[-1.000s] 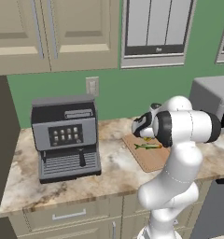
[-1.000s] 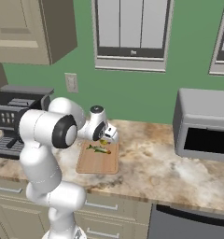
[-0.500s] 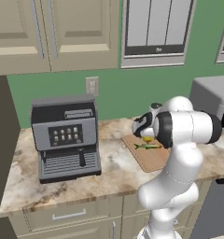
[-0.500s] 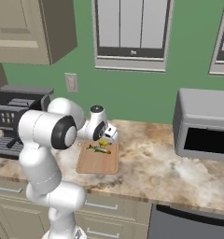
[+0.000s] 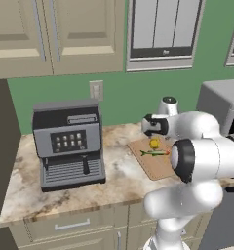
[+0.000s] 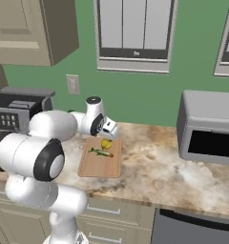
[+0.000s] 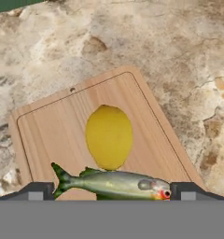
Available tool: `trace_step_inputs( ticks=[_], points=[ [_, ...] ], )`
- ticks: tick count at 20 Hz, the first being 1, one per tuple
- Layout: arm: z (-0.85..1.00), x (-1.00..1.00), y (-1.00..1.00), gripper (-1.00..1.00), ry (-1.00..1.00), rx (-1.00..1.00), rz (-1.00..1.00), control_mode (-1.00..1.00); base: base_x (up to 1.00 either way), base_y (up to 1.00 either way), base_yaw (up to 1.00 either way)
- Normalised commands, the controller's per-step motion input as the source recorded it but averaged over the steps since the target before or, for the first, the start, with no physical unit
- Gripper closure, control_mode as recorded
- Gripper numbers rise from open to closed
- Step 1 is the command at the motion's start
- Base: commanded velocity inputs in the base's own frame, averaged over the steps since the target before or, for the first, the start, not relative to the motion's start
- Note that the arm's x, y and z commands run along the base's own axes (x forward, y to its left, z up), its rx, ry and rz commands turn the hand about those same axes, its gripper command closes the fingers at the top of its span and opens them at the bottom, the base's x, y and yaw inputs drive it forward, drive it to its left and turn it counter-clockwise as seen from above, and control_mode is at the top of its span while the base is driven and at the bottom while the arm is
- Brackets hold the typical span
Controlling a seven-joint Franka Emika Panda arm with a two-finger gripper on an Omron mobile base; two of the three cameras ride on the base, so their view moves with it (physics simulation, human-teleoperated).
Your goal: Retrieve a lemon from the fridge and place it on the cutting board with the fish.
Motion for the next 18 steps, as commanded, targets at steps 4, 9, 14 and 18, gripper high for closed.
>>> trace_step_inputs(
  ticks=[4,9,14,18],
  points=[
    [0.54,-0.86,0.35,-1.0,0.0,0.0,-0.03,-1.0,0.0,0.0,0.0],
    [0.62,-0.88,0.34,-1.0,-0.01,-0.01,-0.01,-1.0,0.0,0.0,0.0],
    [0.42,-1.0,0.03,-1.0,-0.09,0.0,-0.02,-1.0,0.0,0.0,0.0],
    [0.27,-0.9,0.0,-1.0,-0.07,0.0,-0.02,-1.0,0.0,0.0,0.0]
  ],
)
